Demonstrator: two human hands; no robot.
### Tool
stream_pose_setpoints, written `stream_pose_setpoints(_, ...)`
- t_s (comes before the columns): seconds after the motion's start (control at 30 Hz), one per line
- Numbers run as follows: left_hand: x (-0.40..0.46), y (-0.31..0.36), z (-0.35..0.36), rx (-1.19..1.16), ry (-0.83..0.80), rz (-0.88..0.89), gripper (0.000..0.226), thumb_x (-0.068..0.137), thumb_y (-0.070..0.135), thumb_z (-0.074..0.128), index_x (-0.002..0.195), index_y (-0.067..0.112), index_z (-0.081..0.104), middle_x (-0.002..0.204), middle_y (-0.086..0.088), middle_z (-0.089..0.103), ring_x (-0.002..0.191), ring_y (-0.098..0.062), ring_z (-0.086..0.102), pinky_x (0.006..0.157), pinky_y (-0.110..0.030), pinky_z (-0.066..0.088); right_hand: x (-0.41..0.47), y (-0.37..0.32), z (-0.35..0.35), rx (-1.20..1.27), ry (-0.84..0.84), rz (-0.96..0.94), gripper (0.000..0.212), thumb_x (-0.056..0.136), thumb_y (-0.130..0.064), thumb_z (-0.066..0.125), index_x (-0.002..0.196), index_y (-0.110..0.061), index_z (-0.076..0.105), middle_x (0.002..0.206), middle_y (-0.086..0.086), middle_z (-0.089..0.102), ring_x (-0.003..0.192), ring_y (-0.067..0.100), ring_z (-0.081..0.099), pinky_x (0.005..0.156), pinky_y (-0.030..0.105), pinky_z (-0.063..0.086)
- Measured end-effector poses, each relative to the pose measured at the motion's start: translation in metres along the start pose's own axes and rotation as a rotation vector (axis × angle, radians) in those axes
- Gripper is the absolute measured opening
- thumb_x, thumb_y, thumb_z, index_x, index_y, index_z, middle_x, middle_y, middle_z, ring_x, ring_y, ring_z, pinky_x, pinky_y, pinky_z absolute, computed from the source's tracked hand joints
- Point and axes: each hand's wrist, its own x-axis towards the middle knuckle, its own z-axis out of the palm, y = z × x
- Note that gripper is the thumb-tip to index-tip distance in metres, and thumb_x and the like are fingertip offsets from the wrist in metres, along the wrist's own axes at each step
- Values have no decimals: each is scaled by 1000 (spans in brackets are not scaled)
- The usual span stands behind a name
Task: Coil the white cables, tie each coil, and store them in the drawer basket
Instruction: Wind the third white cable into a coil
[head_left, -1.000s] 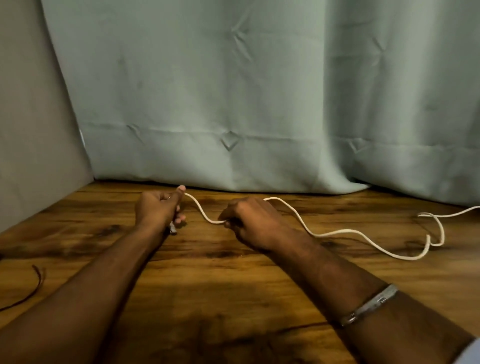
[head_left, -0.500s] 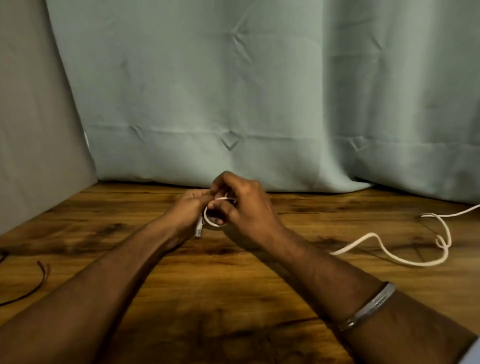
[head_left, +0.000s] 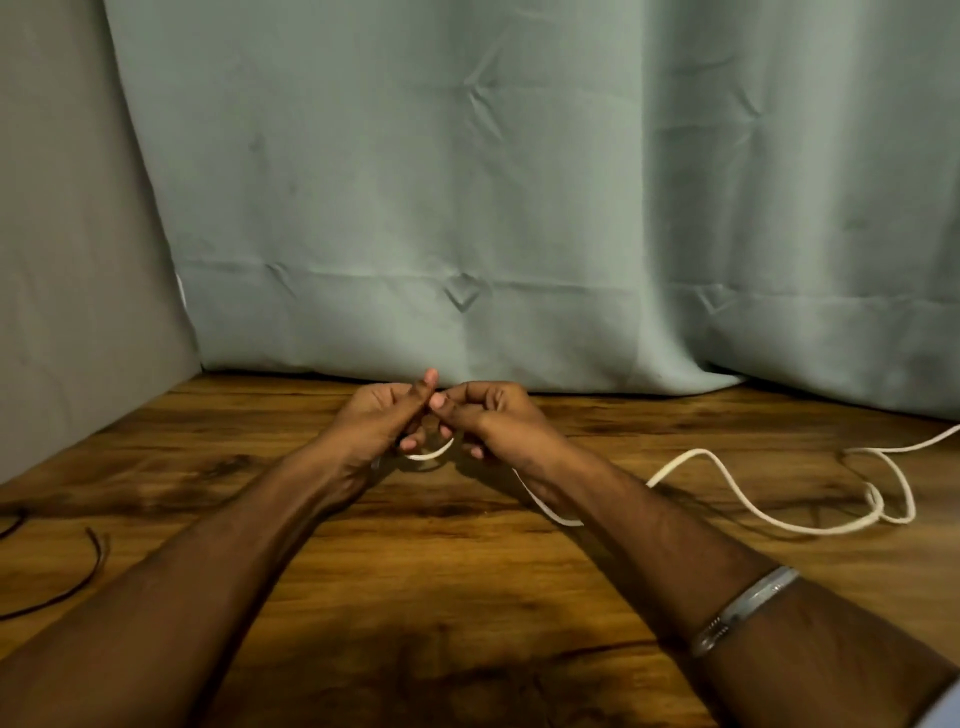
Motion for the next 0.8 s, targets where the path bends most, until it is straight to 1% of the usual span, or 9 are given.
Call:
stream_pose_setpoints(0.1,2,-8,-10,22,-77,82,47,86,51,67,83,4,67,60,-14,62,44,-9,39,55,-28,32,4,3,0,-38,17,42,20,101,-22,66,88,-7,69,69,7,61,40,6,39,37,15,26)
stream_pose_setpoints(0.17,5,-13,-15,169,-58,158,52,86,53,69,88,1,67,68,-25,59,52,-15,49,56,-29,39,5,6,0,-145,67,34,30,101,-29,66,89,-2,69,67,13,57,38,8,38,37,17,25)
stream_pose_setpoints(0.23,6,-17,-19,355,-50,257,45,93,43,58,88,-2,65,64,-16,58,58,-20,52,59,-32,41,7,8,-1,-169,105,41,34,101,-31,66,90,1,70,61,9,56,37,8,38,37,18,25)
stream_pose_setpoints(0.33,7,-20,-24,586,-60,354,27,100,31,51,80,18,65,64,0,63,62,-13,59,64,-36,45,6,9,-3,-169,146,47,45,99,-34,68,91,11,70,59,7,55,39,7,39,39,17,28)
stream_pose_setpoints(0.43,4,-15,-27,972,-84,443,19,103,28,50,93,24,66,75,12,68,71,-2,64,70,-35,52,5,9,-4,-208,163,36,42,98,-35,70,70,-3,67,57,7,53,39,7,38,39,17,28)
stream_pose_setpoints(0.5,3,-13,-29,1097,-85,426,13,102,24,49,101,27,62,81,14,68,75,0,64,70,-32,53,4,8,-6,-172,146,56,38,98,-33,69,69,-10,66,58,5,58,38,8,38,41,19,28)
stream_pose_setpoints(0.6,6,-15,-33,1177,-43,400,18,89,14,47,95,29,53,85,9,66,78,-14,64,67,-41,53,1,4,-4,-118,60,67,30,101,-27,66,76,-13,71,68,7,65,39,11,38,48,23,28)
stream_pose_setpoints(0.7,9,-22,-31,1069,-32,346,15,92,9,49,89,23,53,80,6,66,72,-13,63,66,-40,52,0,2,1,-183,81,61,31,105,-20,59,75,-15,67,59,1,59,35,5,39,38,19,28)
stream_pose_setpoints(0.8,10,-22,-12,418,-26,98,24,102,1,44,87,11,60,71,-5,60,60,-12,58,60,-31,46,0,0,1,-227,141,32,36,106,-17,56,71,-15,61,52,-4,49,32,0,38,37,12,28)
